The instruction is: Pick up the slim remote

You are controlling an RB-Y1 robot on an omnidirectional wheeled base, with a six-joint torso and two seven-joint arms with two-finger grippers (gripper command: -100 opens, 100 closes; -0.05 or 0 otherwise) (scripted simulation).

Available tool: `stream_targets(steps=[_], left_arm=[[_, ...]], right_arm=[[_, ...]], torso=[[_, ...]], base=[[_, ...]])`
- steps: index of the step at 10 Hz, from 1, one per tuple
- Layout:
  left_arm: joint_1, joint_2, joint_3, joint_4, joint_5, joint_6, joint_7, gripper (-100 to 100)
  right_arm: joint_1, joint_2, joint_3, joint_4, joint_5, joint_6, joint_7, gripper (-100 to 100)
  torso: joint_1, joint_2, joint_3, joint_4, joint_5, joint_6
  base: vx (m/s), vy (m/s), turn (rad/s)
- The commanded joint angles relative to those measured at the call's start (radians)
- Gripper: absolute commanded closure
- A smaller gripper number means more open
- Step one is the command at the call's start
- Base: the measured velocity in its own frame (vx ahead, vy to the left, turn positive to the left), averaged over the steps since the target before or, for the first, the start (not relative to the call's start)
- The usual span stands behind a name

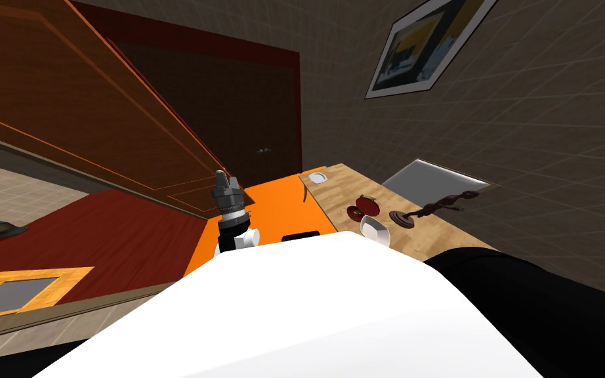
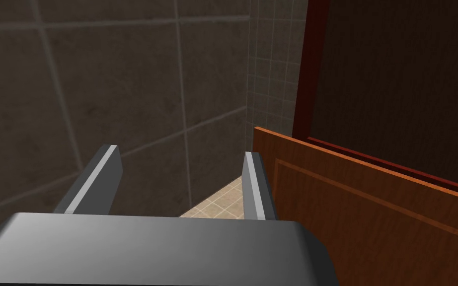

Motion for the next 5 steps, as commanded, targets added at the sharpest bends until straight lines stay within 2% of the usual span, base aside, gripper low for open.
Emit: stream_targets(steps=[1, 2, 4, 5], left_arm=[[0.0, 0.0, 0.0, 0.0, 0.0, 0.0, 0.0, 0], [0.0, 0.0, 0.0, 0.0, 0.0, 0.0, 0.0, 0], [0.0, 0.0, 0.0, 0.0, 0.0, 0.0, 0.0, 0], [0.0, 0.0, 0.0, 0.0, 0.0, 0.0, 0.0, 0]], right_arm=[[0.0, 0.0, 0.0, 0.0, 0.0, 0.0, 0.0, 0], [-0.02, 0.032, 0.017, 0.019, 0.001, 0.018, 0.009, -100], [-0.04, 0.064, 0.034, 0.038, 0.002, 0.037, 0.018, -100], [-0.032, 0.054, 0.024, 0.034, -0.001, 0.027, 0.019, -100]], torso=[[0.0, 0.0, 0.0, 0.0, 0.0, 0.0], [0.001, 0.002, 0.001, 0.001, 0.0, 0.0], [-0.002, 0.005, 0.003, 0.001, -0.001, 0.0], [-0.002, 0.006, 0.003, 0.001, -0.001, 0.0]], base=[[0.008, -0.003, 0.003], [-0.016, -0.027, 0.074], [-0.032, -0.057, 0.067], [-0.014, -0.021, 0.01]])
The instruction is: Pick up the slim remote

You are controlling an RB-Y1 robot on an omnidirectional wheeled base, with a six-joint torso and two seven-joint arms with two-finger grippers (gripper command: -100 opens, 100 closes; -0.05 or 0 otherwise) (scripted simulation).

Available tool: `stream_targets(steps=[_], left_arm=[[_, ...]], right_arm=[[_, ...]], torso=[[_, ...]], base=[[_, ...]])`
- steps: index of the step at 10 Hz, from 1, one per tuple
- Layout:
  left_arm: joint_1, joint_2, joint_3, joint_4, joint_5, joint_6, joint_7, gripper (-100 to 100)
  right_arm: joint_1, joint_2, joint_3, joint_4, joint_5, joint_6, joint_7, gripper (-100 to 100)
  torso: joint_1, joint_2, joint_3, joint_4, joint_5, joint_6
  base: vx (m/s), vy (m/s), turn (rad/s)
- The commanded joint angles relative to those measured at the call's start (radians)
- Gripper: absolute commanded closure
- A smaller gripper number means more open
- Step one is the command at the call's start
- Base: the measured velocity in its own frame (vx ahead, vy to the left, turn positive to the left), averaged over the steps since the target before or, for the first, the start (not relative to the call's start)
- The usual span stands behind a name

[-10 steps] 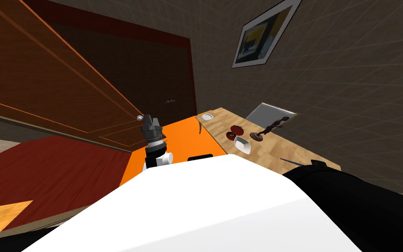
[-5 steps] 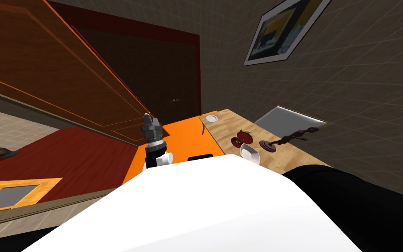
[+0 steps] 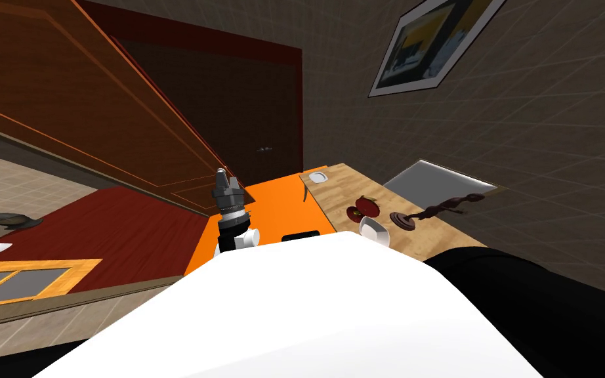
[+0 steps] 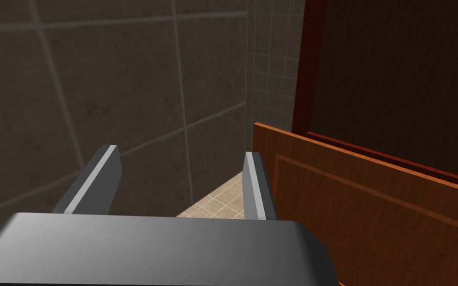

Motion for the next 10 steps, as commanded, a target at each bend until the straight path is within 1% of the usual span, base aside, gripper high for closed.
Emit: stream_targets(steps=[1, 5, 6, 7, 8, 9, 10], left_arm=[[0.0, 0.0, 0.0, 0.0, 0.0, 0.0, 0.0, 0], [0.0, 0.0, 0.0, 0.0, 0.0, 0.0, 0.0, 0], [0.0, 0.0, 0.0, 0.0, 0.0, 0.0, 0.0, 0], [0.0, 0.0, 0.0, 0.0, 0.0, 0.0, 0.0, 0], [0.0, 0.0, 0.0, 0.0, 0.0, 0.0, 0.0, 0], [0.0, 0.0, 0.0, 0.0, 0.0, 0.0, 0.0, 0], [0.0, 0.0, 0.0, 0.0, 0.0, 0.0, 0.0, 0]], right_arm=[[0.0, 0.0, 0.0, 0.0, 0.0, 0.0, 0.0, 100], [0.001, 0.001, 0.001, -0.001, 0.0, -0.002, -0.001, 100], [0.001, 0.001, 0.001, -0.001, 0.0, -0.002, -0.001, 0], [0.018, -0.032, -0.012, -0.024, 0.002, -0.014, -0.016, 100], [0.028, -0.048, -0.02, -0.033, 0.002, -0.023, -0.021, 100], [0.023, -0.039, -0.016, -0.025, 0.0, -0.018, -0.014, 100], [0.024, -0.042, -0.017, -0.027, 0.001, -0.02, -0.016, 0]], torso=[[0.0, 0.0, 0.0, 0.0, 0.0, 0.0], [0.0, -0.001, 0.0, 0.0, 0.0, -0.001], [0.0, -0.001, 0.0, 0.0, 0.0, -0.001], [0.0, -0.001, 0.0, 0.0, 0.0, -0.001], [0.002, -0.002, -0.001, 0.0, 0.001, 0.0], [0.004, -0.003, -0.001, -0.001, 0.002, 0.0], [0.002, -0.002, -0.001, 0.0, 0.001, 0.0]], base=[[0.0, 0.0, 0.0], [0.0, 0.0, 0.0], [0.0, 0.0, 0.0], [0.018, 0.038, -0.1], [0.027, 0.058, -0.095], [0.011, 0.025, -0.015], [0.002, 0.005, 0.001]])
